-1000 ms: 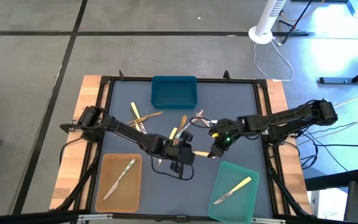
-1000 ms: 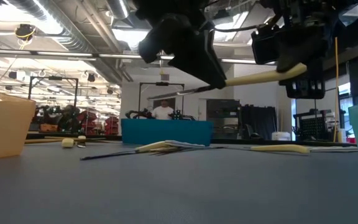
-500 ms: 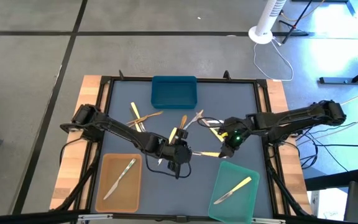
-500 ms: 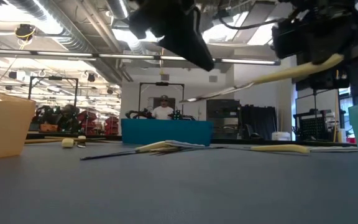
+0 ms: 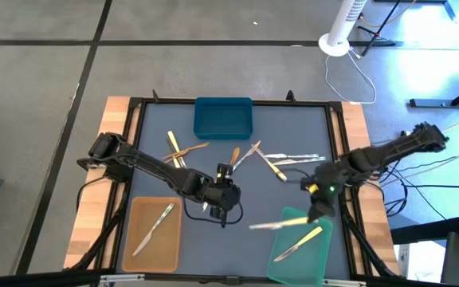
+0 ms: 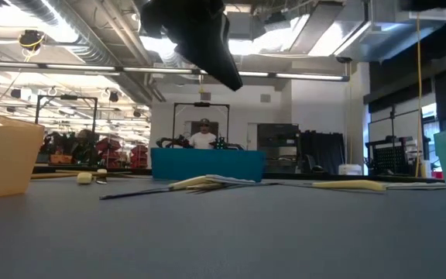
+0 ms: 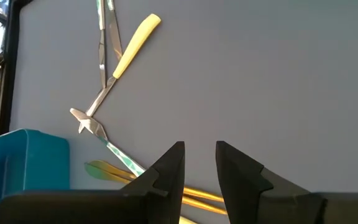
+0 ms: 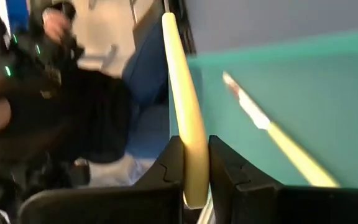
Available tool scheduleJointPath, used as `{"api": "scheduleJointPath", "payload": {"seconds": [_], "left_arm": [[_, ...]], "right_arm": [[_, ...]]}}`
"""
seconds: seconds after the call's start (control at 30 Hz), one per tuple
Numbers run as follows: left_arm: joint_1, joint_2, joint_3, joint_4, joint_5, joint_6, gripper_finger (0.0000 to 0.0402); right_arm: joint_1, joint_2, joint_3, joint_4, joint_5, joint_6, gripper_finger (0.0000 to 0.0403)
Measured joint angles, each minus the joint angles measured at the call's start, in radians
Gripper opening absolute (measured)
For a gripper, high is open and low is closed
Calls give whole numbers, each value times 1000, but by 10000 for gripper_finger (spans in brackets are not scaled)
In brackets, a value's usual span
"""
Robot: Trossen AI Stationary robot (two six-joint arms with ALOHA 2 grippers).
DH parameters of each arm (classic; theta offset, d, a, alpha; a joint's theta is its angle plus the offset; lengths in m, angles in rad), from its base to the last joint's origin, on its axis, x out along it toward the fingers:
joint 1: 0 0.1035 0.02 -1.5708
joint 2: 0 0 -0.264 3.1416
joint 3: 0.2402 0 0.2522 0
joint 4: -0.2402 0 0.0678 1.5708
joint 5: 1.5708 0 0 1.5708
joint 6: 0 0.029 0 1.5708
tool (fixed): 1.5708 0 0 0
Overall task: Sort silverware by color (type)
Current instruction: Put the yellow knife into the green bin
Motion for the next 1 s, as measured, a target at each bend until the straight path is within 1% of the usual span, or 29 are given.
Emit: {"api": "scheduleJointPath", "payload": {"seconds": [0.13, 0.23, 0.43, 0.53, 0.73, 1.0], "left_arm": [[-3, -6, 0, 4, 2, -24, 85], [-2, -7, 0, 5, 2, -50, 85], [-7, -6, 0, 14, 1, -77, 85], [-7, -6, 0, 40, 1, -77, 85], [-7, -6, 0, 68, 1, -77, 85], [-6, -6, 0, 103, 1, -77, 85]], "right_arm": [[147, -5, 0, -13, 23, 30, 21], [237, -1, 0, -29, 45, 31, 21], [351, 15, 0, -78, 129, 33, 26], [377, 35, 0, -107, 157, 32, 26], [382, 99, 0, -122, 157, 23, 27], [381, 224, 0, -112, 113, 22, 28]]}}
